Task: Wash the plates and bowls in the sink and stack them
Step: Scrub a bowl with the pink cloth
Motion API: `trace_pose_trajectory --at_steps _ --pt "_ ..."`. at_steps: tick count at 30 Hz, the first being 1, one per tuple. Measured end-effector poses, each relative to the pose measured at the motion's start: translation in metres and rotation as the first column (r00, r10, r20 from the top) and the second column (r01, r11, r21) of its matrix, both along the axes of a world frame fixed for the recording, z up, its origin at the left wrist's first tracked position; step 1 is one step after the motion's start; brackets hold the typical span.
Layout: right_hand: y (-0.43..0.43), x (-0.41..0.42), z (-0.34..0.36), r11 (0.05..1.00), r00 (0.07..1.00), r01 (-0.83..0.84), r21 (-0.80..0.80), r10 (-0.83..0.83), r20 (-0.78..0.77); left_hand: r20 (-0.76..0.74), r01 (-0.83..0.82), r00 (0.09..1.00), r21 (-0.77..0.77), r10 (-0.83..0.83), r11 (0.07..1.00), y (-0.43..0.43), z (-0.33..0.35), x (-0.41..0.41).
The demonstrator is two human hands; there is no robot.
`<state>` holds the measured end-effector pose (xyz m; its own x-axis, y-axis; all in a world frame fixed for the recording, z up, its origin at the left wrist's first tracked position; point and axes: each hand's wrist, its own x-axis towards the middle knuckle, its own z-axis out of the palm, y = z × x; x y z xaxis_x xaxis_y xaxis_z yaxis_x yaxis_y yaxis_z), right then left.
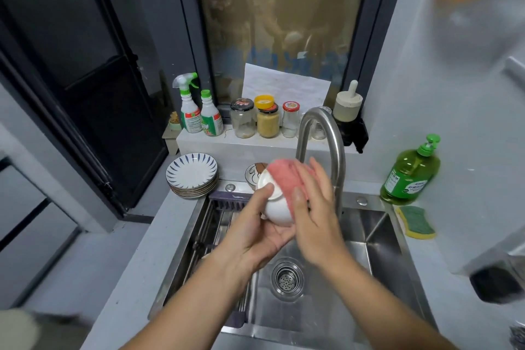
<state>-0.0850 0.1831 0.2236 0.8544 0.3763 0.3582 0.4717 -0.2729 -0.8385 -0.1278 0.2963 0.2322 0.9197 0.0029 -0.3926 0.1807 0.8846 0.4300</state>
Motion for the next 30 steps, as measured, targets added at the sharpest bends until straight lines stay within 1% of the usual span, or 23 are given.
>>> trace_pose_trajectory --at_steps 2,4,5,8,10,11,12,13,14,15,17,18,19,20,21,22,23,24,25,26,27,28,30 --pt "0.003 0.019 0.006 0.990 0.991 0.057 0.129 -0.040 -0.127 -0.020 -0.016 1.000 0.003 0.016 1.000 -0.001 -0.006 -0.005" --pt "0.010 0.028 0.005 0.969 0.957 0.084 0.232 -0.014 -0.290 -0.038 -0.032 0.999 0.018 0.033 0.999 0.004 -0.011 -0.009" --pt "0.013 0.025 0.002 0.968 0.947 0.072 0.241 0.010 -0.322 -0.031 -0.054 0.998 0.021 0.055 0.998 0.007 -0.013 -0.010" --pt "0.022 -0.003 -0.021 0.979 0.950 -0.034 0.199 0.093 -0.297 0.012 -0.151 0.988 -0.017 0.151 0.988 0.018 -0.011 -0.013" --pt "0.031 -0.018 -0.035 0.977 0.931 -0.090 0.195 0.152 -0.331 0.019 -0.203 0.979 0.000 0.203 0.979 0.027 -0.014 -0.014" --pt "0.035 -0.020 -0.037 0.966 0.913 -0.081 0.245 0.170 -0.371 0.031 -0.205 0.978 0.027 0.205 0.978 0.030 -0.018 -0.014" --pt "0.040 -0.017 -0.035 0.942 0.880 -0.042 0.333 0.193 -0.433 0.046 -0.199 0.979 0.057 0.197 0.978 0.034 -0.025 -0.015" --pt "0.045 -0.010 -0.034 0.910 0.829 0.002 0.415 0.231 -0.509 0.055 -0.193 0.981 0.099 0.188 0.976 0.040 -0.033 -0.016" --pt "0.051 -0.002 -0.031 0.876 0.754 0.046 0.481 0.286 -0.592 0.044 -0.192 0.981 0.158 0.187 0.969 0.047 -0.039 -0.016" --pt "0.055 0.007 -0.029 0.859 0.673 0.084 0.505 0.324 -0.664 0.029 -0.190 0.982 0.238 0.189 0.953 0.056 -0.045 -0.015" --pt "0.064 0.024 -0.026 0.854 0.504 0.099 0.511 0.400 -0.766 0.019 -0.149 0.988 0.389 0.154 0.909 0.078 -0.055 -0.012" --pt "0.069 0.032 -0.025 0.855 0.424 0.099 0.509 0.427 -0.799 0.015 -0.100 0.994 0.476 0.106 0.874 0.091 -0.060 -0.011" --pt "0.073 0.037 -0.022 0.861 0.371 0.097 0.499 0.434 -0.821 0.001 -0.035 0.999 0.580 0.043 0.814 0.102 -0.066 -0.010" --pt "0.076 0.043 -0.022 0.871 0.346 0.100 0.480 0.422 -0.838 -0.035 0.040 0.999 0.681 -0.022 0.731 0.111 -0.070 -0.008" --pt "0.081 0.050 -0.024 0.878 0.337 0.091 0.470 0.417 -0.844 -0.062 0.107 0.994 0.751 -0.091 0.651 0.122 -0.075 -0.004" --pt "0.086 0.056 -0.026 0.886 0.323 0.090 0.456 0.407 -0.855 -0.083 0.164 0.984 0.782 -0.160 0.602 0.131 -0.081 0.001" --pt "0.091 0.061 -0.028 0.885 0.307 0.093 0.457 0.411 -0.859 -0.096 0.217 0.968 0.780 -0.231 0.586 0.139 -0.085 0.007" --pt "0.098 0.066 -0.032 0.881 0.302 0.102 0.461 0.414 -0.859 -0.099 0.251 0.955 0.767 -0.278 0.591 0.146 -0.086 0.014" --pt "0.107 0.075 -0.041 0.883 0.308 0.130 0.451 0.397 -0.865 -0.097 0.272 0.950 0.727 -0.297 0.630 0.156 -0.090 0.025" --pt "0.114 0.083 -0.049 0.889 0.327 0.153 0.431 0.366 -0.871 -0.099 0.274 0.954 0.672 -0.284 0.688 0.164 -0.093 0.036" --pt "0.122 0.093 -0.059 0.896 0.350 0.163 0.413 0.339 -0.873 -0.111 0.268 0.959 0.646 -0.260 0.715 0.172 -0.099 0.049" --pt "0.130 0.106 -0.069 0.900 0.375 0.161 0.405 0.324 -0.869 -0.127 0.266 0.962 0.652 -0.244 0.710 0.182 -0.107 0.065" --pt "0.140 0.124 -0.080 0.913 0.396 0.109 0.392 0.322 -0.860 -0.182 0.285 0.956 0.764 -0.230 0.579 0.197 -0.115 0.089"
